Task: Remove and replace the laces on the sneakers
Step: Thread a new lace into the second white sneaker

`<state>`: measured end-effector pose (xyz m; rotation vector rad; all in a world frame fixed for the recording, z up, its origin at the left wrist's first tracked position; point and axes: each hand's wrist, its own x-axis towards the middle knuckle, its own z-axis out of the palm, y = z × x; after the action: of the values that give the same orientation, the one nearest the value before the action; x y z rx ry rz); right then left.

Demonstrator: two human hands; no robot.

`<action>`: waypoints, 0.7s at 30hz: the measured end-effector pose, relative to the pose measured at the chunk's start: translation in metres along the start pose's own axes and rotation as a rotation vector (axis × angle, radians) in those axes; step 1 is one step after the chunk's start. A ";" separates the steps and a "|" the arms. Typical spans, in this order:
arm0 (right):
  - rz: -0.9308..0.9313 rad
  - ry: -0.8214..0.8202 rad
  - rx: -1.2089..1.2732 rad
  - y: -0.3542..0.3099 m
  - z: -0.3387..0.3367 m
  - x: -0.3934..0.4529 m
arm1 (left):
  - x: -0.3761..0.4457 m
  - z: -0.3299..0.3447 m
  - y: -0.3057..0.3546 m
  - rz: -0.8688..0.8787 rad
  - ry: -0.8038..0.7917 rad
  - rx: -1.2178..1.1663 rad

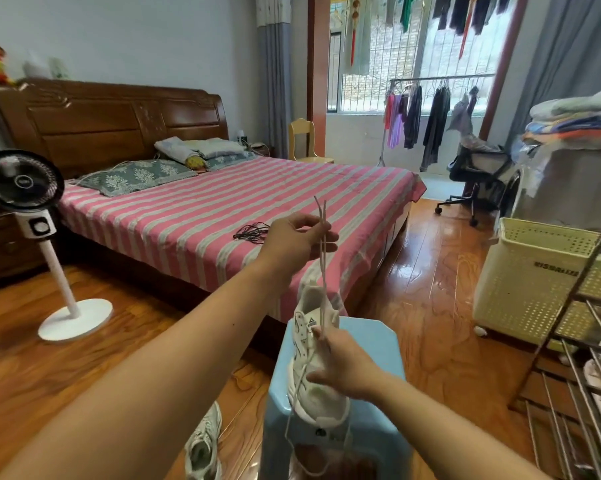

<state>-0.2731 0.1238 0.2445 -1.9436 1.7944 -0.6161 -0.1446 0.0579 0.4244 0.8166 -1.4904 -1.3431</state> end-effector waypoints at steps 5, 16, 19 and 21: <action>-0.002 0.176 0.041 0.005 0.024 -0.003 | 0.003 -0.008 0.016 0.051 0.075 -0.088; 0.037 0.087 0.017 0.000 0.015 -0.008 | 0.024 -0.020 0.070 0.108 0.013 0.015; 0.051 0.119 0.125 0.005 0.011 -0.005 | 0.021 -0.016 0.066 0.097 0.003 0.035; 0.059 0.262 0.290 0.010 0.008 -0.007 | 0.018 -0.013 0.062 0.099 -0.001 0.039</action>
<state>-0.2768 0.1303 0.2324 -1.6723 1.7859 -1.0870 -0.1319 0.0476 0.4880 0.7569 -1.5425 -1.2450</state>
